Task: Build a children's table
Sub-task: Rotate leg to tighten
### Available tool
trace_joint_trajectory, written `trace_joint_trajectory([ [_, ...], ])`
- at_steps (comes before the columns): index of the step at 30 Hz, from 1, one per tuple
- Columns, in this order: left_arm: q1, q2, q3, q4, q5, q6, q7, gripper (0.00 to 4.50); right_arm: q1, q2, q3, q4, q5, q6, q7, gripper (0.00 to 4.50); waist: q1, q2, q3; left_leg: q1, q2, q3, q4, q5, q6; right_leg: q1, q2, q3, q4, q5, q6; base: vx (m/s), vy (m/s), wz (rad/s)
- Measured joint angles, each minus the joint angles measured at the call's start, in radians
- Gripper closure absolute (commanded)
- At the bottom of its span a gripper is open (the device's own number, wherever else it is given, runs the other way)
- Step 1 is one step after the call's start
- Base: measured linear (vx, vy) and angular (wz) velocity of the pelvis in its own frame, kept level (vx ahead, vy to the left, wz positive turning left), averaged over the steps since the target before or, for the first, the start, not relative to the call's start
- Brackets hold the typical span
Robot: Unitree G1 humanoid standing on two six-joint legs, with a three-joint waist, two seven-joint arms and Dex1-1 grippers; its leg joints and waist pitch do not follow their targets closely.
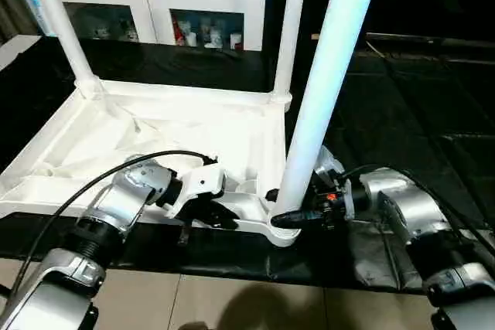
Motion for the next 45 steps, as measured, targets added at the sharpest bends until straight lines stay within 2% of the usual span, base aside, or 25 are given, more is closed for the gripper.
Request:
trace_joint_trajectory([
  [4, -0.017, -0.022, 0.025, 0.039, 0.005, 0.041, 0.066, 4.5, 0.016, 0.036, -0.048, -0.003, -0.005, 0.0, -0.139, 2.24, -0.013, 0.0, 0.0, 0.001, 0.0, 0.0, 0.0, 0.001, -0.001, 0.001, 0.0, 0.001, 0.001, 0.0, 0.0, 0.0, 0.0, 0.0],
  [7, -0.056, -0.063, 0.038, 0.095, 0.023, 0.077, 0.152, 4.5, 0.007, 0.085, -0.094, 0.015, -0.026, 0.005, -0.317, 2.3, -0.024, 0.0, 0.0, 0.002, 0.0, 0.0, 0.0, 0.002, -0.004, 0.0, 0.0, 0.001, 0.001, 0.0, 0.0, 0.0, 0.0, 0.0],
  [9, -0.096, -0.117, 0.059, 0.155, 0.041, 0.115, 0.252, 4.5, -0.02, 0.146, -0.146, 0.047, -0.055, 0.021, -0.504, 2.34, -0.041, 0.0, 0.0, 0.002, 0.0, -0.001, 0.0, 0.003, -0.005, 0.0, 0.0, 0.0, 0.001, 0.0, 0.0, 0.0, 0.0, 0.0],
  [11, -0.117, -0.151, 0.066, 0.182, 0.043, 0.142, 0.318, 4.5, -0.044, 0.173, -0.168, 0.064, -0.075, 0.032, -0.626, 2.36, -0.053, 0.0, 0.0, 0.001, 0.0, -0.002, 0.0, 0.003, -0.005, 0.0, 0.0, -0.001, 0.0, 0.0, 0.0, 0.0, 0.0, 0.0],
  [14, -0.117, -0.162, 0.069, 0.182, 0.04, 0.146, 0.329, 4.5, -0.044, 0.173, -0.172, 0.061, -0.076, 0.032, -0.651, 2.36, -0.061, -0.001, 0.0, 0.001, 0.0, -0.002, 0.0, 0.003, -0.005, 0.0, 0.0, -0.001, 0.0, 0.0, 0.0, 0.0, 0.0, 0.0],
  [18, -0.117, -0.163, 0.077, 0.182, 0.039, 0.146, 0.33, 4.5, -0.048, 0.174, -0.173, 0.061, -0.076, 0.032, -0.655, 2.36, -0.06, -0.001, -0.001, 0.001, 0.0, -0.003, 0.0, 0.003, -0.005, -0.001, 0.0, -0.001, 0.004, 0.001, -0.001, 0.0, 0.0, 0.0],
  [19, -0.12, -0.169, 0.085, 0.188, 0.038, 0.15, 0.343, 4.5, -0.054, 0.187, -0.182, 0.074, -0.076, 0.031, -0.683, 2.36, -0.06, -0.001, -0.001, 0.001, 0.0, -0.003, 0.0, 0.003, -0.005, -0.001, 0.0, -0.001, 0.005, 0.0, -0.001, 0.0, 0.0, 0.0],
  [21, -0.156, -0.204, 0.116, 0.244, 0.039, 0.185, 0.44, 4.5, -0.126, 0.251, -0.227, 0.172, -0.083, 0.018, -0.831, 2.36, -0.069, 0.001, 0.0, 0.0, 0.0, -0.002, 0.001, 0.004, -0.006, -0.005, 0.0, 0.0, 0.008, 0.002, -0.003, 0.0, 0.0, 0.0],
  [23, -0.175, -0.236, 0.128, 0.269, 0.04, 0.208, 0.513, 4.5, -0.171, 0.294, -0.265, 0.237, -0.082, 0.004, -0.962, 1.84, -0.073, 0.0, 0.0, 0.0, 0.0, -0.003, 0.001, 0.004, -0.006, -0.005, 0.0, 0.0, 0.008, 0.002, -0.003, 0.0, 0.0, 0.0],
  [24, -0.175, -0.244, 0.129, 0.269, 0.04, 0.21, 0.521, 4.5, -0.172, 0.304, -0.278, 0.241, -0.071, 0.003, -0.985, 1.84, -0.074, 0.0, 0.0, 0.0, 0.0, -0.003, 0.001, 0.004, -0.006, -0.005, 0.0, 0.0, 0.008, 0.002, -0.003, 0.0, 0.0, 0.0],
  [26, -0.175, -0.251, 0.134, 0.269, 0.038, 0.21, 0.521, 4.5, -0.168, 0.305, -0.283, 0.24, -0.059, 0.002, -1.0, 1.48, -0.074, 0.0, 0.0, 0.0, 0.0, -0.003, 0.0, 0.003, -0.006, -0.005, 0.0, 0.0, 0.006, 0.001, -0.002, 0.0, 0.0, 0.0],
  [29, -0.175, -0.254, 0.144, 0.27, 0.038, 0.21, 0.522, 4.5, -0.164, 0.32, -0.301, 0.234, -0.06, 0.002, -1.007, 1.23, -0.072, 0.0, 0.0, 0.0, 0.0, -0.003, -0.003, 0.003, -0.006, -0.006, 0.001, 0.0, 0.007, 0.002, -0.008, 0.0, 0.0, 0.0],
  [31, -0.175, -0.254, 0.144, 0.27, 0.038, 0.21, 0.523, 4.5, -0.164, 0.323, -0.302, 0.236, -0.061, -0.001, -1.007, 1.23, -0.072, 0.0, 0.0, 0.0, 0.0, -0.003, -0.004, 0.003, -0.006, -0.006, 0.001, 0.0, 0.007, 0.001, -0.008, 0.0, 0.0, 0.0],
  [32, -0.175, -0.254, 0.144, 0.271, 0.038, 0.21, 0.525, 4.5, -0.164, 0.323, -0.302, 0.24, -0.061, -0.005, -1.007, 0.93, -0.071, 0.0, 0.0, 0.0, 0.0, -0.003, -0.003, 0.003, -0.006, -0.007, 0.001, 0.0, 0.007, 0.001, -0.008, 0.0, 0.0, 0.0],
  [35, -0.176, -0.255, 0.144, 0.275, 0.038, 0.205, 0.532, 4.5, -0.164, 0.325, -0.299, 0.249, -0.069, -0.023, -1.0, 0.86, -0.071, 0.0, 0.0, 0.0, 0.0, -0.003, -0.003, 0.003, -0.006, -0.007, 0.001, 0.0, 0.007, -0.001, -0.005, 0.0, 0.0, 0.0],
  [37, -0.176, -0.255, 0.143, 0.277, 0.038, 0.201, 0.532, 4.5, -0.156, 0.316, -0.286, 0.24, -0.08, -0.028, -0.98, 0.46, -0.071, 0.0, 0.0, 0.0, 0.0, -0.003, -0.003, 0.003, -0.006, -0.006, 0.001, 0.0, 0.007, -0.001, -0.004, 0.0, 0.0, 0.0],
  [40, -0.176, -0.237, 0.134, 0.278, 0.041, 0.175, 0.508, 4.5, -0.099, 0.269, -0.25, 0.174, -0.082, -0.029, -0.879, 0.4, -0.07, 0.0, 0.0, 0.0, 0.0, -0.003, -0.004, 0.003, -0.006, -0.007, 0.001, 0.0, 0.007, -0.002, -0.003, 0.0, 0.0, 0.0],
  [41, -0.175, -0.227, 0.127, 0.278, 0.043, 0.161, 0.491, 4.5, -0.074, 0.247, -0.24, 0.148, -0.079, -0.027, -0.832, 0.19, -0.07, -0.001, 0.001, -0.001, 0.0, -0.003, -0.004, 0.003, -0.006, -0.007, 0.001, 0.0, 0.007, -0.002, -0.003, 0.0, 0.0, 0.0],
  [43, -0.173, -0.213, 0.118, 0.276, 0.043, 0.14, 0.459, 4.5, -0.042, 0.206, -0.227, 0.111, -0.071, -0.021, -0.764, 0.07, -0.067, 0.0, 0.001, -0.002, 0.0, -0.003, -0.005, 0.003, -0.006, -0.008, 0.001, -0.001, 0.007, -0.002, -0.005, 0.0, 0.0, 0.0],
  [45, -0.162, -0.192, 0.102, 0.26, 0.042, 0.105, 0.402, 4.5, 0.007, 0.146, -0.212, 0.052, -0.044, -0.015, -0.664, 0.07, -0.059, 0.0, 0.002, -0.003, 0.0, -0.003, -0.006, 0.003, -0.006, -0.009, 0.001, -0.001, 0.007, -0.002, -0.008, 0.0, 0.0, 0.0],
])
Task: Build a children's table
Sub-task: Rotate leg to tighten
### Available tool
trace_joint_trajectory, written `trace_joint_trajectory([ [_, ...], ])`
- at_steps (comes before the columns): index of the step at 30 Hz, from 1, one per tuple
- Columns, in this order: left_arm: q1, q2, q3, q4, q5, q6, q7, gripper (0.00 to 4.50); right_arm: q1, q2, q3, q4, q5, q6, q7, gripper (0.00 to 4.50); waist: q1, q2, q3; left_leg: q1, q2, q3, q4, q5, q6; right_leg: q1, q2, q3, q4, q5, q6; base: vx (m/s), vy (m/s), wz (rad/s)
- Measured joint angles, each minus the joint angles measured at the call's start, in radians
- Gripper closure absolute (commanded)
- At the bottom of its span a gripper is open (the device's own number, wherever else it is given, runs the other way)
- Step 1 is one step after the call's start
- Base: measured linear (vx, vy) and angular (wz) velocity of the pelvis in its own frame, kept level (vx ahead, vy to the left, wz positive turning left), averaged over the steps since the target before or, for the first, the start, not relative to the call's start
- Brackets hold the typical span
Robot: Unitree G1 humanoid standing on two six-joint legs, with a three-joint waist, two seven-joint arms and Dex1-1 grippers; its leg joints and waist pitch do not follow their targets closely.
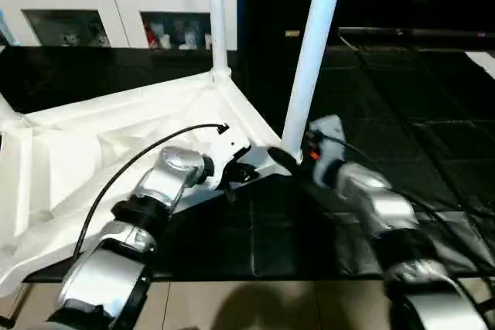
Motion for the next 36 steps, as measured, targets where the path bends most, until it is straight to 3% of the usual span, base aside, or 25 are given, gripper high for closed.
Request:
trace_joint_trajectory([
  [9, 0.057, 0.1, -0.049, -0.092, -0.024, -0.094, -0.238, 4.5, 0.085, -0.177, 0.035, -0.166, 0.073, 0.029, 0.326, 0.07, 0.04, 0.002, 0.001, -0.013, 0.0, 0.0, 0.003, 0.003, 0.005, -0.012, 0.0, 0.0, 0.003, 0.0, -0.001, 0.0, 0.0, 0.0],
  [14, 0.091, 0.161, -0.093, -0.15, -0.037, -0.152, -0.374, 4.5, 0.096, -0.229, 0.12, -0.222, 0.108, 0.033, 0.534, 0.22, 0.056, 0.002, 0.001, -0.013, 0.001, 0.0, 0.003, 0.003, 0.005, -0.011, 0.0, 0.0, 0.003, 0.0, -0.001, 0.0, 0.0, 0.0],
  [25, 0.098, 0.185, -0.131, -0.187, -0.033, -0.187, -0.444, 4.5, -0.002, -0.224, 0.223, -0.107, 0.078, 0.036, 0.685, 1.1, 0.07, 0.002, 0.001, -0.014, 0.001, 0.0, 0.007, 0.0, 0.001, -0.009, 0.0, 0.0, 0.004, 0.0, -0.002, 0.0, 0.0, 0.0],
  [36, 0.103, 0.185, -0.134, -0.191, -0.034, -0.196, -0.446, 4.5, -0.021, -0.227, 0.239, -0.069, 0.064, 0.013, 0.709, 2.03, 0.074, 0.001, 0.001, -0.014, 0.001, 0.0, 0.008, 0.0, 0.001, -0.009, 0.0, 0.0, 0.005, 0.0, -0.001, 0.0, 0.0, 0.0],
])
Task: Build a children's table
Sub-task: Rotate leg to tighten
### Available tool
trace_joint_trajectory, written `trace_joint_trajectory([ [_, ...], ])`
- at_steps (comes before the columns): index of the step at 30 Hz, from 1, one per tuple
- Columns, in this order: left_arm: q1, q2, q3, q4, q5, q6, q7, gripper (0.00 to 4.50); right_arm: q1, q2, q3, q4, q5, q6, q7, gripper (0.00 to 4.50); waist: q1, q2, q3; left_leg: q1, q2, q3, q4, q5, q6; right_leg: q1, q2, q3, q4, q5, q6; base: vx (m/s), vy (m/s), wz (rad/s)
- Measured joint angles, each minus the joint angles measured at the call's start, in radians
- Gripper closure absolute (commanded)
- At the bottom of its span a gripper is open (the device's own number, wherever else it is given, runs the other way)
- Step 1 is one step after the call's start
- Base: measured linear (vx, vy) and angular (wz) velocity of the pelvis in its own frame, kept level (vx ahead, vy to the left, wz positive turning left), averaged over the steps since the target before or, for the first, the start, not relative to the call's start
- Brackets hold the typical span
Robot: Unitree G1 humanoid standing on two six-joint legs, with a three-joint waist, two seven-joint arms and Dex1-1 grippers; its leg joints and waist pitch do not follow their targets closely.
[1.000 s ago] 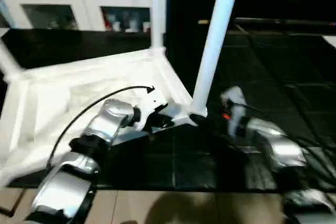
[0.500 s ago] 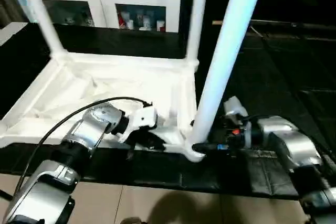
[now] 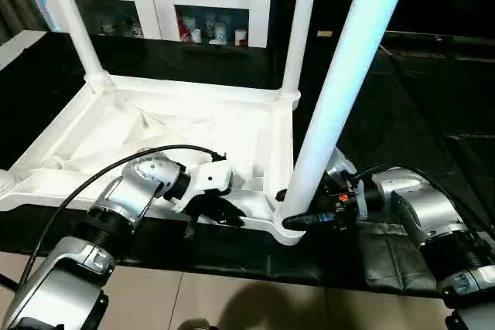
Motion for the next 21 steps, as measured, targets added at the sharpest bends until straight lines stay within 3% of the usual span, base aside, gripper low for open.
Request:
trace_joint_trajectory([
  [10, 0.0, -0.018, 0.004, 0.008, 0.0, 0.017, 0.025, 4.5, 0.006, -0.008, -0.004, -0.006, -0.01, -0.021, -0.005, 2.32, 0.004, 0.002, -0.001, 0.001, 0.0, 0.0, 0.003, 0.0, 0.0, 0.003, -0.001, 0.0, 0.002, 0.0, 0.0, 0.0, 0.0, 0.0],
  [14, -0.003, -0.041, 0.018, 0.022, -0.006, 0.056, 0.037, 4.5, 0.038, 0.011, -0.03, -0.029, -0.007, -0.02, -0.043, 2.36, 0.003, 0.004, -0.002, 0.002, 0.0, 0.0, 0.005, 0.001, 0.001, 0.005, -0.001, 0.001, 0.002, 0.0, 0.0, 0.0, 0.0, 0.0],
  [18, -0.02, -0.05, 0.044, 0.057, 0.006, 0.115, 0.134, 4.5, 0.061, 0.081, -0.094, -0.025, -0.012, -0.01, -0.238, 2.39, -0.016, 0.005, -0.002, 0.013, 0.001, 0.0, 0.004, 0.001, 0.001, 0.013, -0.001, 0.0, 0.003, -0.003, 0.006, 0.0, 0.0, 0.0],
  [21, -0.04, -0.09, 0.07, 0.089, 0.025, 0.17, 0.243, 4.5, 0.054, 0.154, -0.145, -0.011, -0.037, 0.012, -0.455, 2.44, -0.048, 0.005, -0.002, 0.018, 0.001, -0.002, 0.002, 0.001, 0.0, 0.018, 0.0, -0.001, 0.0, -0.004, 0.007, 0.0, 0.0, 0.0],
])
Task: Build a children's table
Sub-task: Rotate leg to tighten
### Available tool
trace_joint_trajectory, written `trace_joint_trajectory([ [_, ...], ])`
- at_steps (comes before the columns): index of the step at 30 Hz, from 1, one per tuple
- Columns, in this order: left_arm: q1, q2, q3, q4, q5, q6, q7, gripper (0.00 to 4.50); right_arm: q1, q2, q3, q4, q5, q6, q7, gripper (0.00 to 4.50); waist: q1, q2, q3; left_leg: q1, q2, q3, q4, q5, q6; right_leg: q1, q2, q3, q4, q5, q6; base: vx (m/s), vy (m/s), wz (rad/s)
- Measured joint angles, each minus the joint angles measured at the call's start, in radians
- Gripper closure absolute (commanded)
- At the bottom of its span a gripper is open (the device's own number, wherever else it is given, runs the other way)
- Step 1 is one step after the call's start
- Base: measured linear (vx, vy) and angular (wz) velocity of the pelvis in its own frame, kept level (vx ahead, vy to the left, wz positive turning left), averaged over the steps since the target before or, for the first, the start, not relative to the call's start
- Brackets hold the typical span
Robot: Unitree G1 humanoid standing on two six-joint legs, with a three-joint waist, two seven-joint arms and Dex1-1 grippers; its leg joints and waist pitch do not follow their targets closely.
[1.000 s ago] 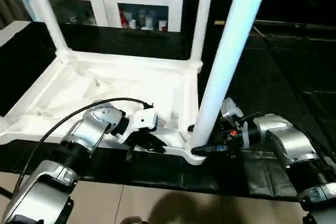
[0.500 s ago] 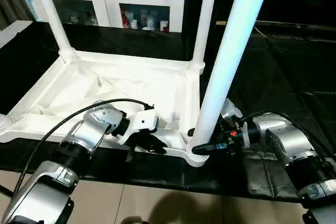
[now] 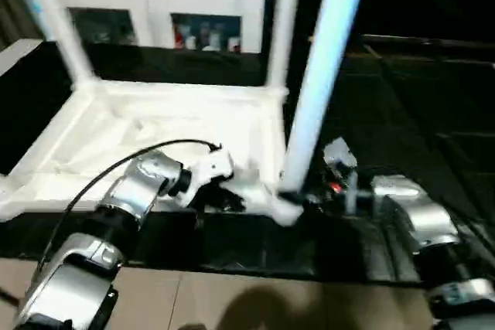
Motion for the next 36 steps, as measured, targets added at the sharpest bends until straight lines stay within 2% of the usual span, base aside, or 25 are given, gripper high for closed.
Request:
trace_joint_trajectory([
  [3, -0.028, -0.055, 0.031, 0.042, 0.004, 0.064, 0.111, 4.5, -0.03, 0.075, -0.047, 0.028, -0.028, 0.026, -0.213, 2.45, -0.029, 0.0, 0.0, 0.0, 0.0, -0.002, 0.0, 0.0, 0.0, 0.0, 0.0, -0.001, -0.004, 0.0, 0.0, 0.0, 0.0, 0.0],
  [5, -0.05, -0.094, 0.052, 0.074, 0.004, 0.102, 0.183, 4.5, -0.061, 0.116, -0.078, 0.06, -0.042, 0.036, -0.331, 2.45, -0.04, 0.0, 0.0, 0.0, -0.001, -0.002, 0.001, 0.0, 0.0, -0.001, 0.0, 0.0, -0.004, 0.0, 0.0, 0.0, 0.0, 0.0],
  [8, -0.069, -0.135, 0.073, 0.097, 0.003, 0.133, 0.255, 4.5, -0.092, 0.151, -0.11, 0.094, -0.047, 0.04, -0.436, 2.45, -0.045, 0.0, 0.0, 0.0, -0.001, -0.002, 0.0, 0.0, 0.0, -0.001, 0.0, 0.0, -0.004, 0.0, 0.0, 0.0, 0.0, 0.0],
  [12, -0.109, -0.184, 0.112, 0.159, -0.003, 0.151, 0.379, 4.5, -0.195, 0.216, -0.152, 0.205, -0.067, 0.038, -0.623, 2.45, -0.048, 0.0, 0.0, -0.002, -0.001, -0.002, -0.002, -0.001, -0.001, -0.005, 0.0, 0.0, -0.002, 0.005, -0.003, 0.0, 0.0, 0.0],
  [14, -0.112, -0.19, 0.112, 0.16, -0.003, 0.15, 0.394, 4.5, -0.21, 0.226, -0.152, 0.219, -0.076, 0.034, -0.663, 2.45, -0.047, 0.0, 0.0, -0.002, -0.001, -0.002, -0.004, -0.001, -0.002, -0.006, 0.001, 0.0, -0.003, 0.005, -0.004, 0.0, 0.0, 0.0],
  [15, -0.112, -0.19, 0.113, 0.159, -0.003, 0.15, 0.392, 4.5, -0.209, 0.226, -0.152, 0.218, -0.077, 0.03, -0.665, 2.45, -0.047, 0.0, 0.0, -0.002, -0.001, -0.002, -0.005, -0.002, -0.003, -0.006, 0.001, 0.0, -0.003, 0.005, -0.007, 0.0, 0.0, 0.0],
  [16, -0.112, -0.19, 0.114, 0.158, -0.003, 0.15, 0.391, 4.5, -0.209, 0.227, -0.152, 0.218, -0.078, 0.03, -0.666, 2.1, -0.047, 0.0, 0.0, -0.002, -0.001, -0.002, -0.006, -0.003, -0.003, -0.006, 0.001, 0.0, -0.003, 0.004, -0.007, 0.0, 0.0, 0.0],
  [18, -0.112, -0.191, 0.116, 0.158, -0.003, 0.15, 0.386, 4.5, -0.206, 0.228, -0.153, 0.211, -0.078, 0.029, -0.666, 1.75, -0.046, 0.0, 0.0, -0.002, -0.001, -0.002, -0.006, -0.003, -0.003, -0.006, 0.001, 0.0, -0.003, 0.004, -0.008, 0.0, 0.0, 0.0],
  [22, -0.111, -0.187, 0.115, 0.155, -0.002, 0.149, 0.373, 4.5, -0.165, 0.224, -0.162, 0.205, -0.068, 0.019, -0.631, 1.63, -0.044, 0.0, 0.0, -0.002, -0.001, -0.001, -0.007, -0.003, -0.003, -0.007, 0.001, 0.0, -0.003, 0.003, -0.008, 0.0, 0.0, 0.0],
  [23, -0.111, -0.184, 0.113, 0.155, -0.002, 0.143, 0.363, 4.5, -0.156, 0.211, -0.162, 0.203, -0.065, 0.011, -0.597, 1.32, -0.042, 0.0, 0.0, -0.002, -0.001, -0.001, -0.007, -0.003, -0.003, -0.007, 0.001, 0.0, -0.003, 0.003, -0.008, 0.0, 0.0, 0.0],
  [28, -0.108, -0.167, 0.097, 0.152, -0.002, 0.121, 0.31, 4.5, -0.114, 0.151, -0.136, 0.181, -0.057, -0.006, -0.461, 1.06, -0.033, 0.0, 0.0, -0.003, -0.001, -0.001, -0.007, -0.003, -0.003, -0.007, 0.001, 0.0, -0.003, 0.003, -0.007, 0.0, 0.0, 0.0],
  [29, -0.108, -0.155, 0.09, 0.151, 0.0, 0.114, 0.294, 4.5, -0.096, 0.116, -0.126, 0.158, -0.057, -0.007, -0.422, 0.82, -0.031, 0.0, 0.001, -0.004, -0.001, -0.001, -0.007, -0.003, -0.003, -0.008, 0.001, 0.0, -0.004, 0.003, -0.007, 0.0, 0.0, 0.0],
  [32, -0.095, -0.133, 0.07, 0.13, 0.0, 0.083, 0.227, 4.5, -0.022, -0.009, -0.089, 0.112, -0.041, -0.003, -0.233, 0.69, -0.014, -0.001, 0.001, -0.005, -0.001, -0.001, -0.007, -0.004, -0.002, -0.008, 0.001, 0.0, -0.004, 0.002, -0.007, 0.0, 0.0, 0.0],
  [36, -0.093, -0.105, 0.066, 0.123, 0.0, 0.066, 0.19, 4.5, 0.017, -0.065, -0.071, 0.105, -0.038, -0.007, -0.107, 0.37, -0.009, 0.0, 0.002, -0.012, -0.001, 0.0, -0.005, -0.001, 0.003, -0.015, 0.001, 0.0, -0.001, 0.003, -0.008, 0.0, 0.0, 0.0],
])
